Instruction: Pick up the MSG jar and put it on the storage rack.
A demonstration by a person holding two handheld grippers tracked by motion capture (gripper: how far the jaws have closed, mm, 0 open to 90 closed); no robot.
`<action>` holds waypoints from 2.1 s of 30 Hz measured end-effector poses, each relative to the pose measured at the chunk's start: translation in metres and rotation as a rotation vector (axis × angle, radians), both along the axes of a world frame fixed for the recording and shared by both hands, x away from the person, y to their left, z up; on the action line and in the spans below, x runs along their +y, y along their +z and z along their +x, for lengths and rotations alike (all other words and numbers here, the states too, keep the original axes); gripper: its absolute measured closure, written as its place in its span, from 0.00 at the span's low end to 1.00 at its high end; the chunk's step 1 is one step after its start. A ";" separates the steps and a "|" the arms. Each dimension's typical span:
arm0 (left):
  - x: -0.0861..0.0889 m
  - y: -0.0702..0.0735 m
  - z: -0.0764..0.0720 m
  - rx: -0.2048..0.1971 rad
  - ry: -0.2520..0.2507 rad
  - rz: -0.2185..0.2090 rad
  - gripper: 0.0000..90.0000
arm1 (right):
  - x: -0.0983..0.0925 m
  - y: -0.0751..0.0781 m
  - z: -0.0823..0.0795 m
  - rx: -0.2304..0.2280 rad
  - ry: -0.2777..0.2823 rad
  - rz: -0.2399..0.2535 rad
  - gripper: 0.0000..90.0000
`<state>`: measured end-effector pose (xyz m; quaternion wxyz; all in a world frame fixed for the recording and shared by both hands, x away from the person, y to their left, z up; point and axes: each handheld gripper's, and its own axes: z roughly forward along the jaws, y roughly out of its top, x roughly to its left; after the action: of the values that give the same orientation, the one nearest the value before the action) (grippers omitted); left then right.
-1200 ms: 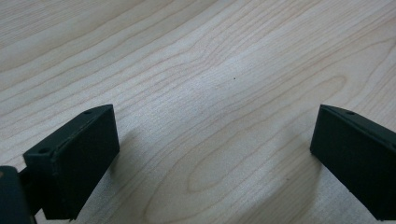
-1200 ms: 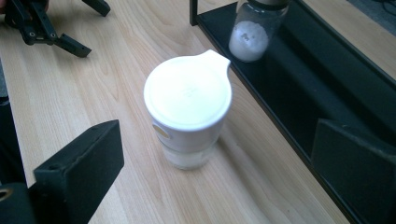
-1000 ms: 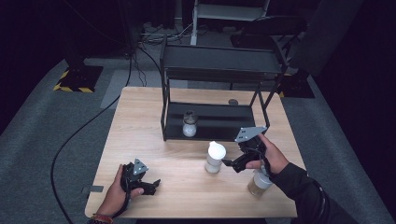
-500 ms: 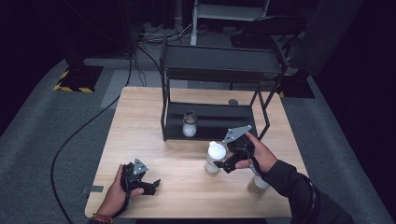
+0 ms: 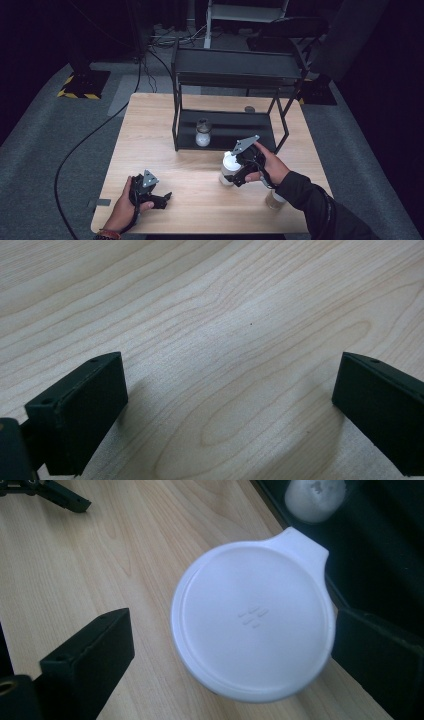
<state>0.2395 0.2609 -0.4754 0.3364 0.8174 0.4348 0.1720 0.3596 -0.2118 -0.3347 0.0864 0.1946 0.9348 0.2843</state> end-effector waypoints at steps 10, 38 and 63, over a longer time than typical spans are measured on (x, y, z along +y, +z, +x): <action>0.000 0.000 0.000 0.000 0.000 0.000 0.01 | 0.012 -0.004 0.003 0.018 -0.022 -0.031 0.05; 0.000 0.000 0.000 0.001 -0.001 0.000 0.01 | 0.040 -0.012 0.005 0.025 -0.101 -0.099 0.28; 0.000 0.000 0.001 0.001 -0.001 0.000 0.01 | 0.041 -0.008 0.015 0.067 -0.110 -0.106 0.34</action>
<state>0.2400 0.2610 -0.4752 0.3360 0.8179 0.4345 0.1713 0.3749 -0.1706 -0.3425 0.0810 0.2503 0.9387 0.2228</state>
